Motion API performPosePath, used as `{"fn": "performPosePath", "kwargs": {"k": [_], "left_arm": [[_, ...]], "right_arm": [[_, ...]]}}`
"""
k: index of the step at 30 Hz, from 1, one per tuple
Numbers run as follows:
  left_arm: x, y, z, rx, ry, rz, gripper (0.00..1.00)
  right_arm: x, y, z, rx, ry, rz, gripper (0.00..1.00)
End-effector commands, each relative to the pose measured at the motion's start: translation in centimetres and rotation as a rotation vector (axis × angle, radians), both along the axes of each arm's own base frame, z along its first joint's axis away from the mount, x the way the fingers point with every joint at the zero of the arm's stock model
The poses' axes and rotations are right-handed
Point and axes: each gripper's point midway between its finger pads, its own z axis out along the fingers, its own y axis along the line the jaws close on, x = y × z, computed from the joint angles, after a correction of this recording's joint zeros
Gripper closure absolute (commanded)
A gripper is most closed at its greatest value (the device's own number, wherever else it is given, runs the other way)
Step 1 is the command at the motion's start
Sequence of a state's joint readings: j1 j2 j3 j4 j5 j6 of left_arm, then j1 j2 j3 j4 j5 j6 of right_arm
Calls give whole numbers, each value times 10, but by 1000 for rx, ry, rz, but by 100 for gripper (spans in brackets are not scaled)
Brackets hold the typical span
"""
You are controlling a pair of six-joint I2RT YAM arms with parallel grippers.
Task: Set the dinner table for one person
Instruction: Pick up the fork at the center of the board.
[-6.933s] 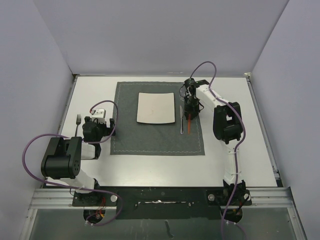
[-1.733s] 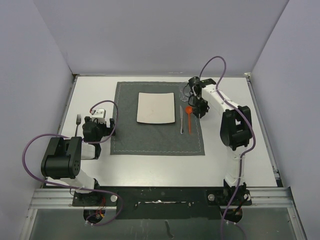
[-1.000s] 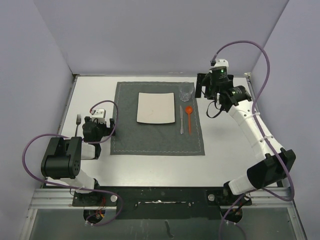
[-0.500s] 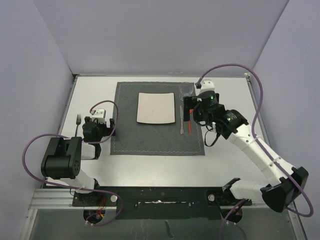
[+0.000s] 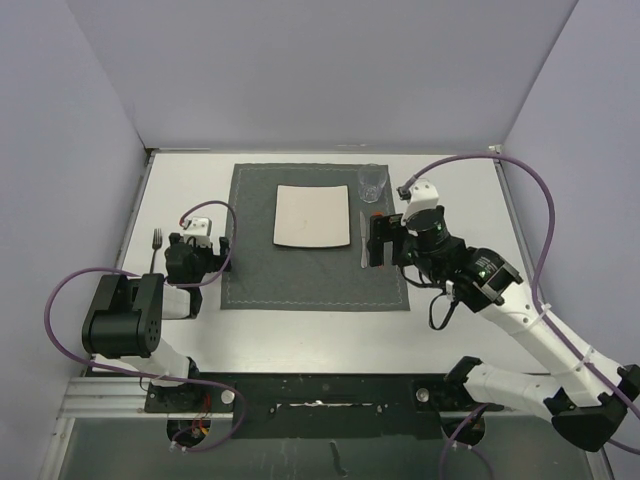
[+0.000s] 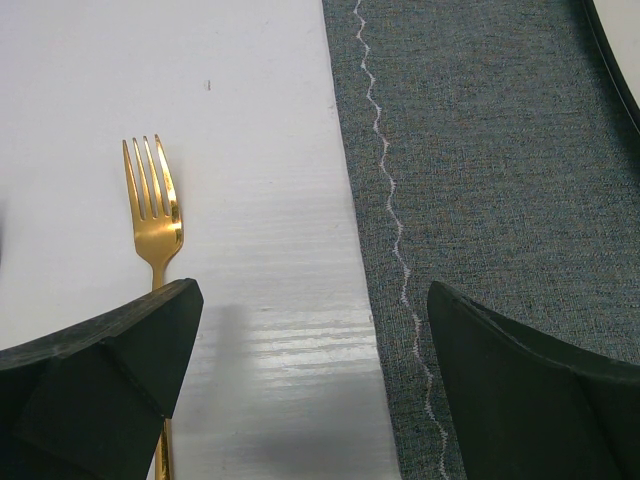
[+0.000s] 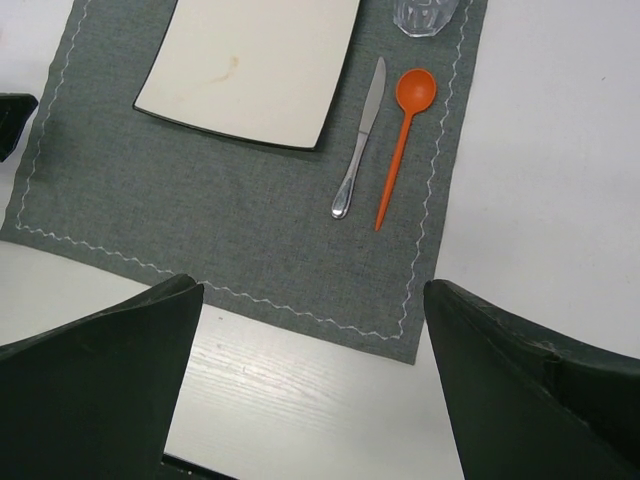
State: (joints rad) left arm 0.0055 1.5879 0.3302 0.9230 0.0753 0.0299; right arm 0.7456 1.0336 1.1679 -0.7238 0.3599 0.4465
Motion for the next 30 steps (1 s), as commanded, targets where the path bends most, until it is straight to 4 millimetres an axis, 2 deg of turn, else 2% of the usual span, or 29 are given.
{"fn": "performPosePath", "kwargs": {"k": [1,6,16,19,21,24,26,28,30], "left_arm": [[12,1,12,-8,-49,7,2],[12,0,12,-5,-49,8,2],[10,2,13,32,-63,56,2],[10,1,13,34,-61,51,2],[12,7,20,45,-76,81,2],[15,5,63,81,-80,123,2],[16,5,103,71,-89,171,2],[18,-4,158,55,-166,144,2],[17,-11,204,10,-173,133,2]], "right_arm": [[-6,-7,12,18,-41,-28,2],[-5,-13,22,13,-78,-35,2],[-3,-19,8,-28,-67,-61,2],[-6,-23,9,-18,-76,-75,2],[-8,-27,11,-16,-79,-83,2],[-11,-35,17,-34,-84,-101,2],[-12,-41,20,-46,-90,-115,2],[-13,-43,24,-45,-100,-119,2],[-13,-44,28,-36,-107,-122,2]]}}
